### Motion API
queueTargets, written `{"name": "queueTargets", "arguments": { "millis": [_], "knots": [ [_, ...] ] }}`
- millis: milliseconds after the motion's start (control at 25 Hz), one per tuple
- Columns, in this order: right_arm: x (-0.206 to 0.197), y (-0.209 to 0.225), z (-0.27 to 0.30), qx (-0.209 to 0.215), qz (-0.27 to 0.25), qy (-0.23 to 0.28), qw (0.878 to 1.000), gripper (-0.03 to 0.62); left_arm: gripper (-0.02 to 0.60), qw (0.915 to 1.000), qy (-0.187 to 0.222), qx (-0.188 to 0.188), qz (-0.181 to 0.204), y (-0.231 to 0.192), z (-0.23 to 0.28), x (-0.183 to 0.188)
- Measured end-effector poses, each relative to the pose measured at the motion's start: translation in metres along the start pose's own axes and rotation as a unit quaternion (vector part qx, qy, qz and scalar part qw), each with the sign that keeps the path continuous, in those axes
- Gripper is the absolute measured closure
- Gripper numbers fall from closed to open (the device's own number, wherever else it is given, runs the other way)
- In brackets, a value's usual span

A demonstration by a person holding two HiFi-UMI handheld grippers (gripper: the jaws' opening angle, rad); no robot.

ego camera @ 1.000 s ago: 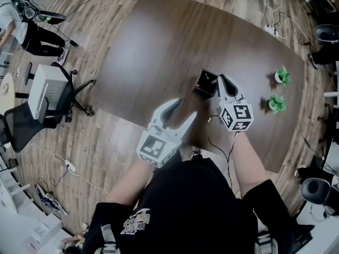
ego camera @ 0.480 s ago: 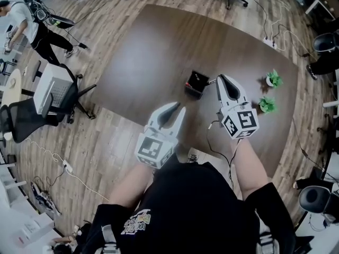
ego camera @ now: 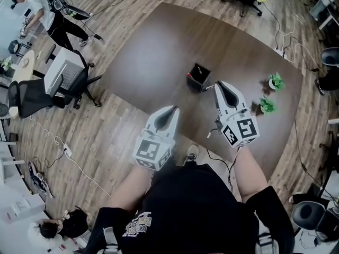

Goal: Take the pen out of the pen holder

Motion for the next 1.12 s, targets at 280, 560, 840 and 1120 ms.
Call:
{"name": "queueTargets", "arguments": {
  "millis": [280, 560, 840, 1120],
  "knots": [
    [-0.014, -0.046, 0.005, 0.034, 0.021, -0.003, 0.999, 0.563, 0.572, 0.9994, 0.003, 0.034, -0.003, -0.016, -0.041, -0.006],
    [-0.014, -0.110, -0.001, 0.035, 0.010, -0.006, 0.999, 0.563, 0.572, 0.9994, 0.016, 0.030, -0.008, -0.035, -0.093, -0.010],
    [-0.011, -0.170, -0.036, -0.019, -0.005, -0.003, 1.000, 0.563, 0.571, 0.9995, 0.019, -0.026, -0.001, -0.040, -0.145, -0.018],
    [-0.024, -0.193, -0.114, -0.120, -0.011, -0.013, 0.993, 0.563, 0.572, 0.9925, -0.003, -0.122, -0.001, -0.003, -0.160, -0.044]
  ]
}}
Point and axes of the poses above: the fingertips, and each gripper's own axes: z forward along the fingers, y to its right, x out of its top, the point moved 1 cm from there along -z, backward along the fingers, and after that the axes turned 4 degrees about -y, right-handed, at the moved point
